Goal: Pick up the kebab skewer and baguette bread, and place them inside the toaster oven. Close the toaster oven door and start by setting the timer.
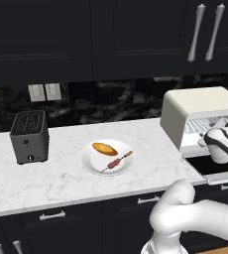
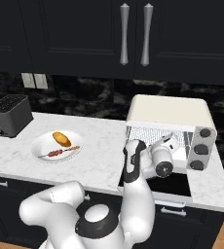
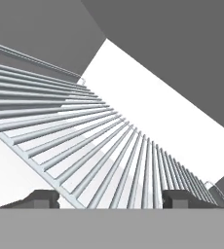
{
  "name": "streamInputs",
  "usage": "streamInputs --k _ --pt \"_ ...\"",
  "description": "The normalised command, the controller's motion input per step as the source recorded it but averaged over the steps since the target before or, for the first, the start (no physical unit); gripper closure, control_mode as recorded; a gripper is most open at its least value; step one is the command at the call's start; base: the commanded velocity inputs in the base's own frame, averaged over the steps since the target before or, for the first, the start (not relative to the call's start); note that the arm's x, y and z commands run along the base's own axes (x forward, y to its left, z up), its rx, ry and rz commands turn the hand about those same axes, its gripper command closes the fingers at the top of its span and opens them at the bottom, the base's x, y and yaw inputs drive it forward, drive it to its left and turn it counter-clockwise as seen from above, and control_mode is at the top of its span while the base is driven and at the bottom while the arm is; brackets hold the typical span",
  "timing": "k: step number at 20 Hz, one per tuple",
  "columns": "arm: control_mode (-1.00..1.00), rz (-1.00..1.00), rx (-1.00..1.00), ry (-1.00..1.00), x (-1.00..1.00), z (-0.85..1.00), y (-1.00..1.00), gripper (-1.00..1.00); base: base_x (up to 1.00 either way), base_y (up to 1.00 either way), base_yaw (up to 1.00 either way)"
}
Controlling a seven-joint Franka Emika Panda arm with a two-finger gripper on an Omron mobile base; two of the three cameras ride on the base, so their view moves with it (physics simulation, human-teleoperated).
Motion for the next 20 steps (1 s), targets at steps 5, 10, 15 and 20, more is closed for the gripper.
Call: streamInputs --k 5,10,15,20 --pt "-1.00 0.00 0.01 0.03 -0.01 0.03 -0.07 1.00 0.00 0.00 0.00" --pt "-1.00 0.00 0.05 0.09 -0.29 0.00 -0.18 1.00 0.00 0.00 0.00" --pt "-1.00 0.00 0.07 0.14 -0.50 0.00 0.00 1.00 0.00 0.00 0.00" --pt "-1.00 0.00 0.11 0.11 -0.76 0.00 0.00 1.00 0.00 0.00 0.00"
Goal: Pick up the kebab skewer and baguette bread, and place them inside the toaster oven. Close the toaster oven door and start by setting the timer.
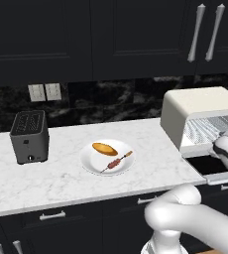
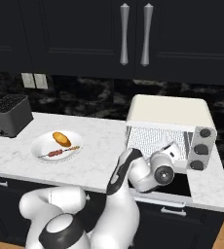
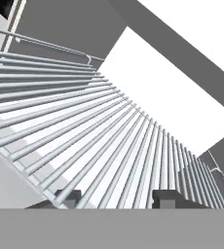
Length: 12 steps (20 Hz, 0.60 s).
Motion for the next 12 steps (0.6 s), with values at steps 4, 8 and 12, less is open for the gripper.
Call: streamInputs --k 4,8,12 --pt "-1.00 0.00 0.13 0.12 -0.83 0.00 0.00 1.00 0.00 0.00 0.00" --pt "-1.00 0.00 0.14 0.14 -0.72 0.00 0.00 1.00 0.00 0.00 0.00" --pt "-1.00 0.00 0.14 0.19 -0.47 0.01 0.00 1.00 0.00 0.00 0.00"
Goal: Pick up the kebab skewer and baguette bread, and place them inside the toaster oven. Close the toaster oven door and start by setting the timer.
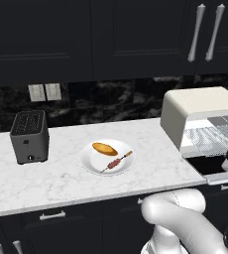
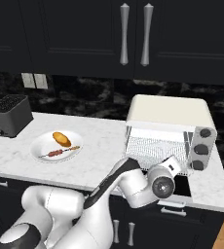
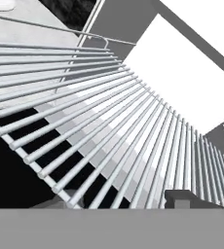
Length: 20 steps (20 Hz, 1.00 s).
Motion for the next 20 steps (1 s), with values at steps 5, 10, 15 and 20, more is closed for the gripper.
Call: streamInputs --k 5,10,15,20 --pt "-1.00 0.00 0.11 0.18 -0.18 0.00 0.02 -1.00 0.00 0.00 0.00" --pt "-1.00 0.00 0.12 0.08 -0.16 0.21 0.08 -1.00 0.00 0.00 0.00" --pt "-1.00 0.01 0.16 0.00 -0.97 0.72 0.14 -1.00 0.00 0.00 0.00" --pt "-1.00 0.00 0.02 0.04 -0.70 0.64 0.94 -1.00 0.00 0.00 0.00"
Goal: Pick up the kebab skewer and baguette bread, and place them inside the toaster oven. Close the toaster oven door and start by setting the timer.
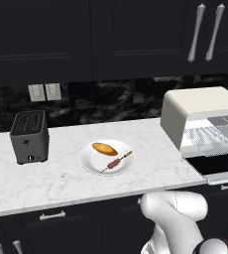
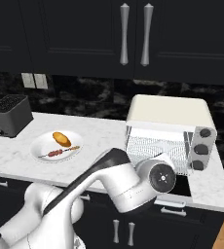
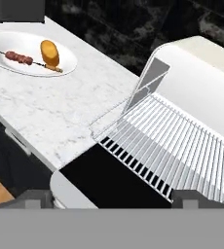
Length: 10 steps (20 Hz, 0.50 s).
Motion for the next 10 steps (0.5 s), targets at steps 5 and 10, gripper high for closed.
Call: streamInputs --k 5,10 --pt "-1.00 0.00 -0.05 0.13 -0.45 0.18 1.00 -1.00 0.00 0.00 0.00" --pt "-1.00 0.00 -0.01 0.16 -0.55 0.10 1.00 -1.00 0.00 0.00 0.00"
